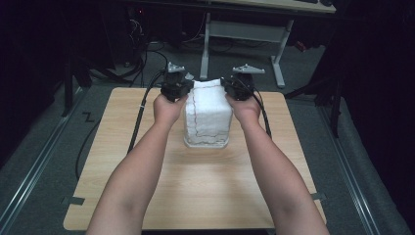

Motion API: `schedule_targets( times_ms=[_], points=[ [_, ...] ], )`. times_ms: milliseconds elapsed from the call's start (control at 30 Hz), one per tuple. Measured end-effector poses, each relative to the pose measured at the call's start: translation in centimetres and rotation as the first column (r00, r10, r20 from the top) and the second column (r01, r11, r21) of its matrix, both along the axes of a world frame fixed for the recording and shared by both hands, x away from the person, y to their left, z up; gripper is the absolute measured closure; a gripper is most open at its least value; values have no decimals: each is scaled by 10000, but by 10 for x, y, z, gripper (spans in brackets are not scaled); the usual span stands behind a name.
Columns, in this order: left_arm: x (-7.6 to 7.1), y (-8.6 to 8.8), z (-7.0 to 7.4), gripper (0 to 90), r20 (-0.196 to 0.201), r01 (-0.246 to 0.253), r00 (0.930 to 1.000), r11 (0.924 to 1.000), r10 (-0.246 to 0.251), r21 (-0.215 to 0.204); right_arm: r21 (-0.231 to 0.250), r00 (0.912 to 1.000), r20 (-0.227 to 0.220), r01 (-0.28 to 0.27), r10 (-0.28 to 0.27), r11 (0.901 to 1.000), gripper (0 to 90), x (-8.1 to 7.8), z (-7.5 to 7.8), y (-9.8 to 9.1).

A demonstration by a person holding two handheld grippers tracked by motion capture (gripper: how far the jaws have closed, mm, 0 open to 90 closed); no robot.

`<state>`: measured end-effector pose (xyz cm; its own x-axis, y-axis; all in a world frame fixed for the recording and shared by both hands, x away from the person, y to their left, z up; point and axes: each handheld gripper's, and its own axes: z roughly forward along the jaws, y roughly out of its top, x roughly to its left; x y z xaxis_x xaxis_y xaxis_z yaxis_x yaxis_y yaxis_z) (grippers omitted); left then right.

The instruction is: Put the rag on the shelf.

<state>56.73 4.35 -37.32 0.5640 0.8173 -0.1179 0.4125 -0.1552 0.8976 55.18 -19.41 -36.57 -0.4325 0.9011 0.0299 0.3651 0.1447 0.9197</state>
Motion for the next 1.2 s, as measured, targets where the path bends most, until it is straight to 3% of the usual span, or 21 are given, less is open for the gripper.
schedule_targets(
  times_ms=[33, 200, 700, 900, 933, 1200],
  points=[
    [1, 0, -1, 734, -2, -63, 10000, 9999, 63, -98, -6, 10000, -89, 43, -43, 10000, 759, 1, -1, -1],
    [-2, 4, 0, 647, 151, -66, 9999, 9990, 73, -446, -45, 9998, -144, 161, -162, 9999, 715, 2, -1, -4],
    [-18, 6, 12, 593, 481, 8, 9988, 9988, 16, -498, -215, 10000, -38, 35, -36, 9998, 611, -12, 1, -11],
    [-30, 2, 17, 584, 673, 182, 9976, 9983, -145, -552, -373, 9996, 231, -129, 137, 9992, 592, -26, 4, -12],
    [-38, 1, 19, 582, 768, 278, 9967, 9988, -246, -402, -385, 9996, 201, -170, 178, 9991, 578, -32, 4, -13],
    [-66, 9, 15, 574, 1023, 351, 9943, 9984, -304, -444, -440, 9984, 527, -201, 224, 9988, 557, -65, 3, -22]
  ],
)
